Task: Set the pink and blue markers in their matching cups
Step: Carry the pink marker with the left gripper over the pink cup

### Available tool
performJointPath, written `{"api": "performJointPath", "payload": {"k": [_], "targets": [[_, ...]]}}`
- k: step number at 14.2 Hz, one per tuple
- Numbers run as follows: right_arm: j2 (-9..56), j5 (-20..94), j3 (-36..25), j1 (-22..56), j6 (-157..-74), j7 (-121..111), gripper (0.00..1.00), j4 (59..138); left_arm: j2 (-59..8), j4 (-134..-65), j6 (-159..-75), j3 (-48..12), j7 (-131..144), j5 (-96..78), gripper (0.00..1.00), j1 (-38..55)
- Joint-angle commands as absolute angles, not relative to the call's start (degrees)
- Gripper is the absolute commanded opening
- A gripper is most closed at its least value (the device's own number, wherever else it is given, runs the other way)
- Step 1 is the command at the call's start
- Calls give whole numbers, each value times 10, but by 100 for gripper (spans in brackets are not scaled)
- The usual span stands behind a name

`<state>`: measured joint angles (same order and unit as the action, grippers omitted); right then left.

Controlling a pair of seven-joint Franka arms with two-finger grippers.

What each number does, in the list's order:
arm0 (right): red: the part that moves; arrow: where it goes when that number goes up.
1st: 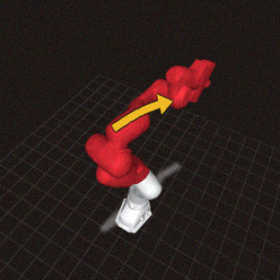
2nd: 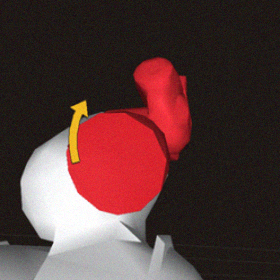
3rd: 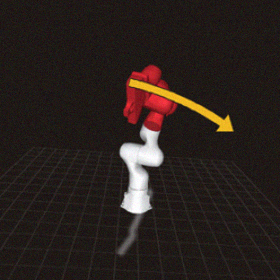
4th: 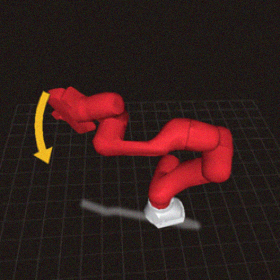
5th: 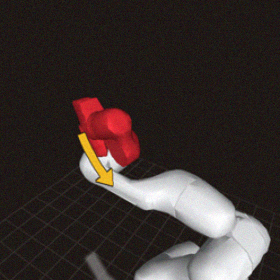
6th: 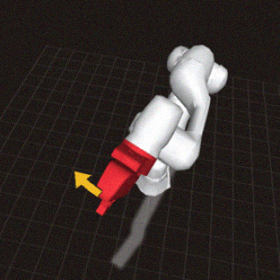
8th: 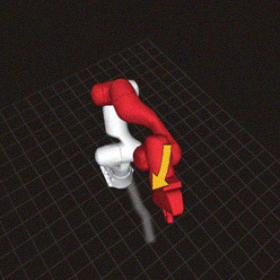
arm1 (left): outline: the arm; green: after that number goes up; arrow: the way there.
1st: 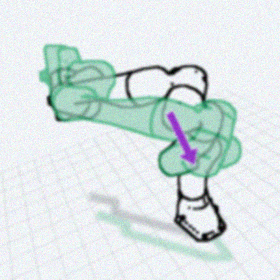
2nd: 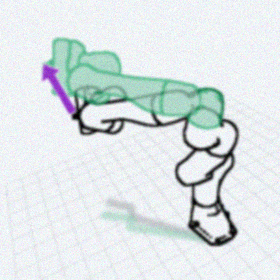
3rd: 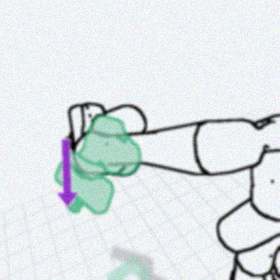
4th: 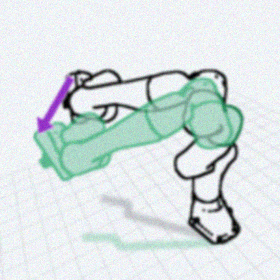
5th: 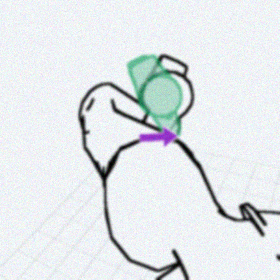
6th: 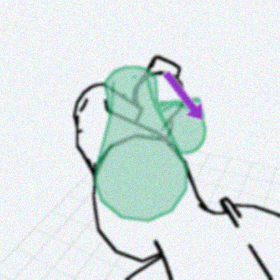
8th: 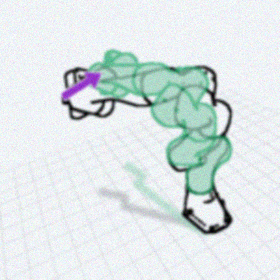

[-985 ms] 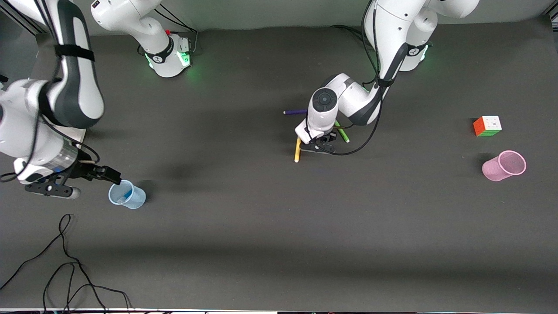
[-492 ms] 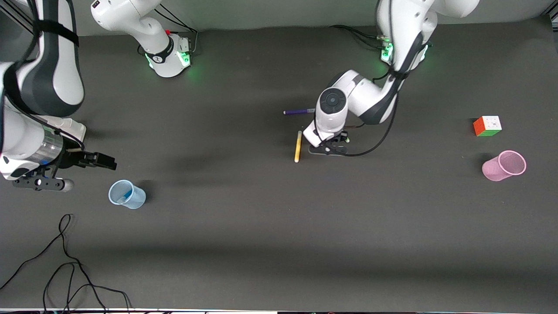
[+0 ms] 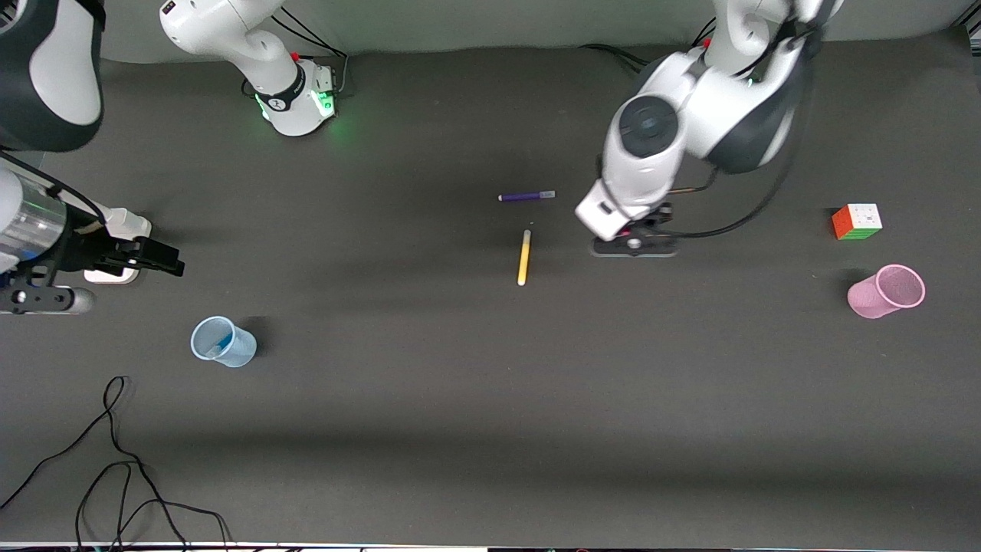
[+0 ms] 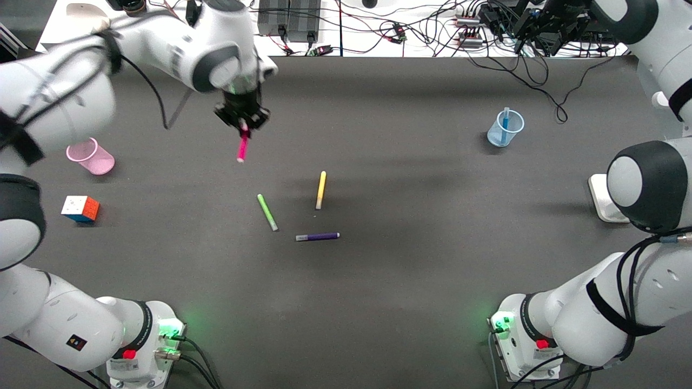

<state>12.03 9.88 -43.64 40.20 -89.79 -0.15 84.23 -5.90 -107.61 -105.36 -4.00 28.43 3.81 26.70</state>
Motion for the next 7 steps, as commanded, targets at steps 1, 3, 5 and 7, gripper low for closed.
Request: {"api": "performJointPath", "payload": {"k": [1, 3, 5, 7], "targets": [[108, 96, -447, 400, -890, -5, 100, 838, -21, -1053, -1003, -44, 178, 38, 0, 187], [108, 96, -449, 398, -891, -4, 100, 838, -6, -1042, -991, -44, 108, 38, 0, 131], [108, 92, -446, 399, -890, -4, 100, 838, 3, -1042, -994, -44, 43, 35, 0, 80], [102, 85, -441, 396, -894, -3, 100, 841, 8, -1042, -1005, -43, -26, 35, 0, 42]]}}
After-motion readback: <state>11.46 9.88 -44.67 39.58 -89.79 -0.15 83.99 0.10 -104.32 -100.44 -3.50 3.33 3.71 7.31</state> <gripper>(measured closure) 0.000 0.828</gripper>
